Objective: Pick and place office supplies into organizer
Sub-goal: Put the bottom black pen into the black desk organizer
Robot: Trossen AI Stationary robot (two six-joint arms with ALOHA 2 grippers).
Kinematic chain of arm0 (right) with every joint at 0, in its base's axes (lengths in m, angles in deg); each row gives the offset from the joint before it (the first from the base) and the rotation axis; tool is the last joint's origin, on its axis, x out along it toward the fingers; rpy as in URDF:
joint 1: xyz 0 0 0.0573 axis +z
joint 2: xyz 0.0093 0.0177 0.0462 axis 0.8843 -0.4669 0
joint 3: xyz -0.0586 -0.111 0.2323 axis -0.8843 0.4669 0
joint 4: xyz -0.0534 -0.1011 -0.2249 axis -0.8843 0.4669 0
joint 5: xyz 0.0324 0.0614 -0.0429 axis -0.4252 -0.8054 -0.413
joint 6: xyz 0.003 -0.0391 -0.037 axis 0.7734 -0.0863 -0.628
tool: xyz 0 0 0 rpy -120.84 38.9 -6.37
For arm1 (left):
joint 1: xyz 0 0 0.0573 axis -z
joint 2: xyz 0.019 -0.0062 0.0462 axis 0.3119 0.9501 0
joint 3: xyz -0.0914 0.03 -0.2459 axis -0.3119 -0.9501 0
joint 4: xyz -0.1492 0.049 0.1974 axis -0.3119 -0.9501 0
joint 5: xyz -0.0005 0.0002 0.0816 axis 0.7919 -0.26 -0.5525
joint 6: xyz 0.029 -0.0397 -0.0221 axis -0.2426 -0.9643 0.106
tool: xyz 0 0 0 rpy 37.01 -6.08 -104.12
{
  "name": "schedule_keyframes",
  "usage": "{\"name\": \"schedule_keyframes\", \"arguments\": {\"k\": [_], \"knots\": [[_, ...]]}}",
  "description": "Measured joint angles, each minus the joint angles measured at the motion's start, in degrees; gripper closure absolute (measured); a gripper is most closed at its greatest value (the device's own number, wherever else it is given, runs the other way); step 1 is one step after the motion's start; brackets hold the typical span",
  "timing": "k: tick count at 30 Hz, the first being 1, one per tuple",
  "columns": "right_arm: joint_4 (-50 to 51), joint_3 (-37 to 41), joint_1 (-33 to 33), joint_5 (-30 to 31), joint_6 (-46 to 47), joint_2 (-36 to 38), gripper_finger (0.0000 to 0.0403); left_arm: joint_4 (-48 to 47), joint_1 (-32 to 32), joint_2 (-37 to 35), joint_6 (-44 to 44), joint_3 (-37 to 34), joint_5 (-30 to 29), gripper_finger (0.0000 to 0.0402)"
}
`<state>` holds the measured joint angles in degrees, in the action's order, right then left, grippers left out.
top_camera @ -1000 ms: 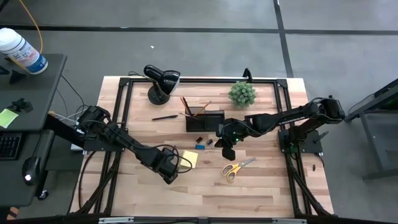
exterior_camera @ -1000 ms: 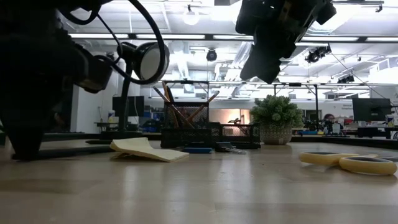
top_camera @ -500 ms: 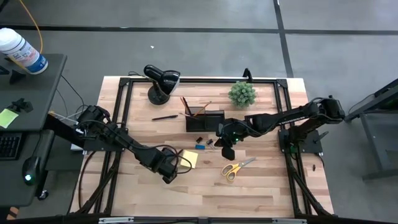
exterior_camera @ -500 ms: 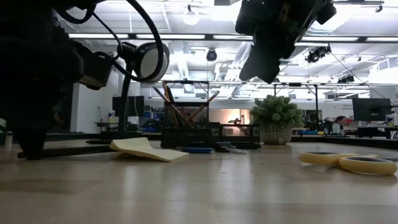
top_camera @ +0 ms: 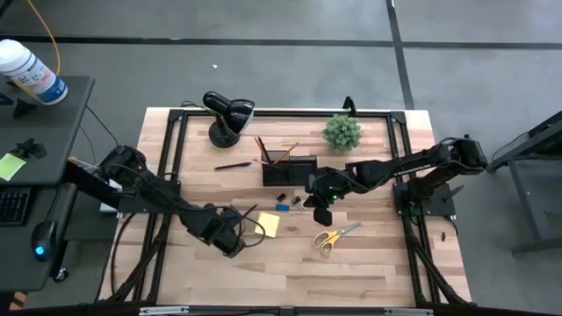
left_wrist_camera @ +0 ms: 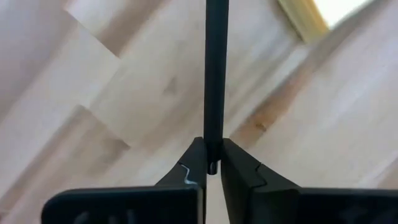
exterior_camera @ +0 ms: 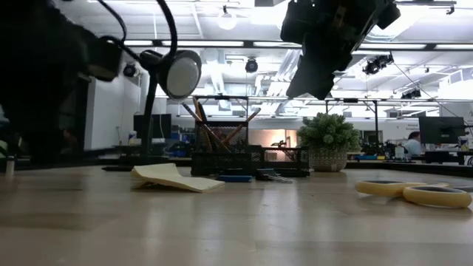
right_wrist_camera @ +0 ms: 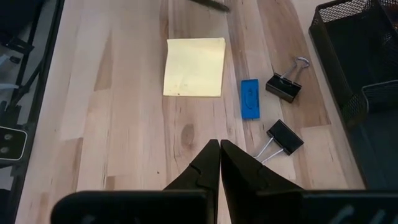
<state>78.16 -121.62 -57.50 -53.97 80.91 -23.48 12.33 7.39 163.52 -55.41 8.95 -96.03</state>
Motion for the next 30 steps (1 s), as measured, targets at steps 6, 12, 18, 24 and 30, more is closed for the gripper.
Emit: {"name": "schedule_keyframes", "arguments": {"k": [6,12,18,24,30], "knots": [[0.0,0.0,0.0,0.1,0.0,0.0,0.0392,-5.7,-0.6,-4.5,1.4,0.0,-3.5,0.0393],[0.0,0.0,0.0,0.0,0.0,0.0,0.0392,-9.3,-2.7,-8.3,8.9,0.1,-4.5,0.0393],[0.0,0.0,0.0,0.0,0.0,0.0,0.0392,-16.8,-7.9,-9.5,20.6,4.5,-6.3,0.0395],[0.0,0.0,0.0,-0.1,0.0,0.0,0.0392,-26.4,-15.6,-9.5,36.9,12.8,-10.9,0.0396],[0.0,0.0,0.0,-0.2,0.9,0.0,0.0392,-34.4,-23.2,-9.5,52.6,20.8,-15.0,0.0396]]}}
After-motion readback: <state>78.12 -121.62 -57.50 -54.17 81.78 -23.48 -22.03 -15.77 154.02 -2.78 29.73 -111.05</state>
